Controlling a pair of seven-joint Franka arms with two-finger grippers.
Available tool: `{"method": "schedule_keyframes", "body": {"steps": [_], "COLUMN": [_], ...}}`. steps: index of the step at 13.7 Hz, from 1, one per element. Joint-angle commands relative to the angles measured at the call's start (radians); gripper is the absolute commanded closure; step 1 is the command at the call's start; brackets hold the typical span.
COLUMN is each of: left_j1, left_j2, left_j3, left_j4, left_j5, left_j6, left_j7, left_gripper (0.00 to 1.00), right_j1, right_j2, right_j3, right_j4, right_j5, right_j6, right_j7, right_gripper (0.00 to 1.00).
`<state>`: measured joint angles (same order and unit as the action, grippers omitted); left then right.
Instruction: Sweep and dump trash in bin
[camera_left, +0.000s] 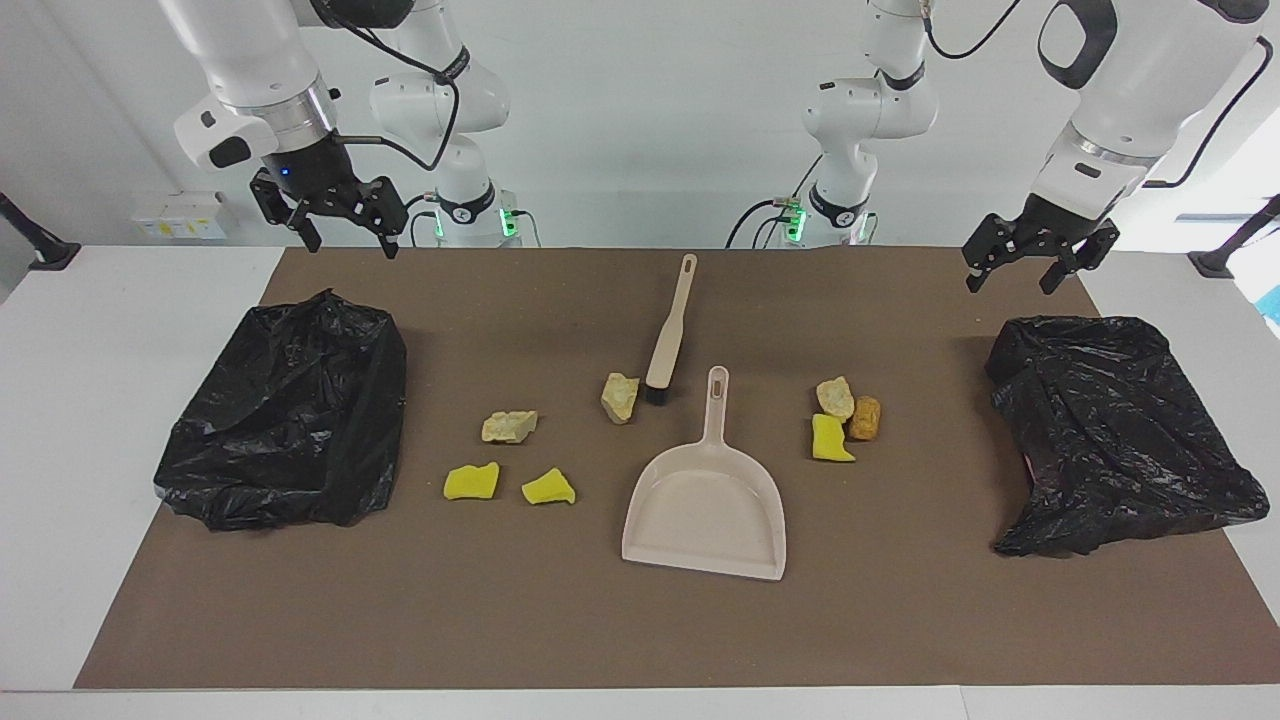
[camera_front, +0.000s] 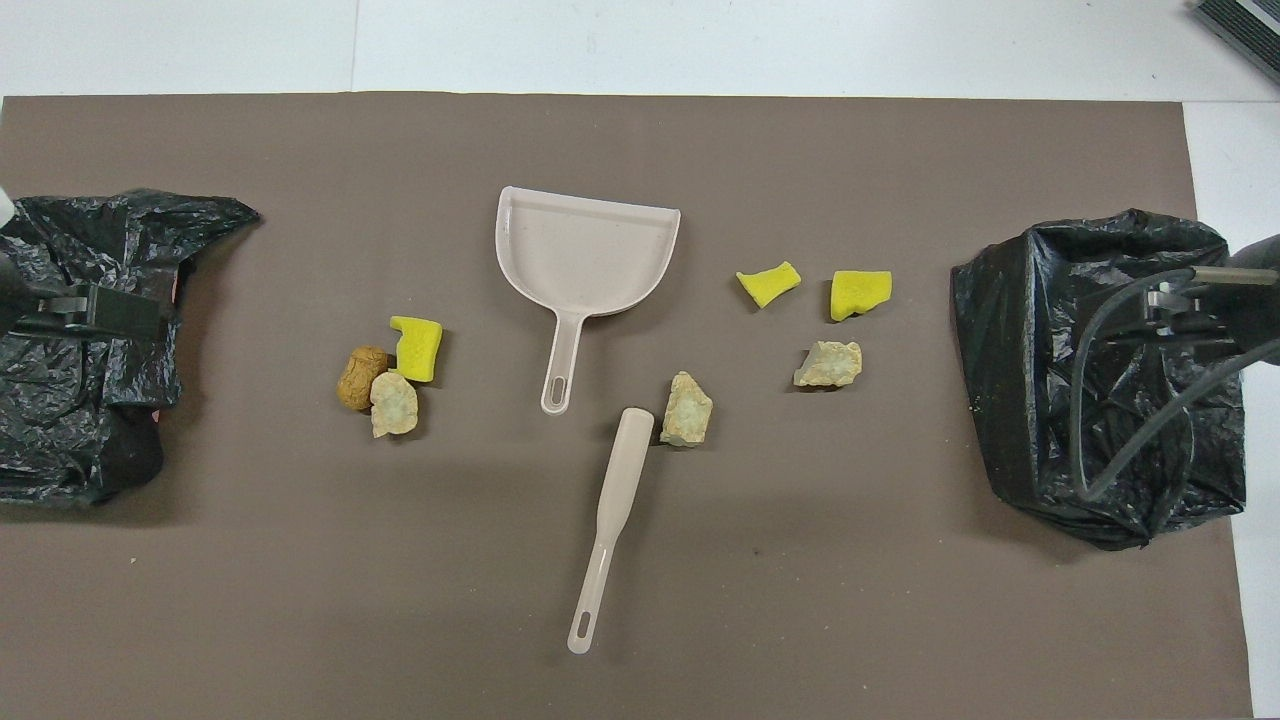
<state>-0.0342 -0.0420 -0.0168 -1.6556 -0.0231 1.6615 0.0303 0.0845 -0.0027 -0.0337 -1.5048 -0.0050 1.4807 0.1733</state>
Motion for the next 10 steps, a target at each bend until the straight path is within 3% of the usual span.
{"method": "schedule_keyframes", "body": {"steps": [1, 10], "left_j1": [0.007, 0.007], "left_j2": [-0.01, -0.01], "left_j3": [-0.002, -0.002], "left_j4": [-0.01, -0.009], "left_j5": [-0.008, -0.008], "left_j6": [-0.003, -0.003], "left_j7": [-0.004, -0.004], "left_gripper": [0.0, 0.0], "right_j1": [-0.003, -0.019], "right_j2": [-0.022, -0.019], "right_j3": [0.0, -0.011], "right_j4": [-0.028, -0.023], "right_j5": [0.02, 0.019], "right_j6": [0.012, 0.01], "right_j7": [-0.014, -0.017], "right_gripper": [0.0, 0.0]}}
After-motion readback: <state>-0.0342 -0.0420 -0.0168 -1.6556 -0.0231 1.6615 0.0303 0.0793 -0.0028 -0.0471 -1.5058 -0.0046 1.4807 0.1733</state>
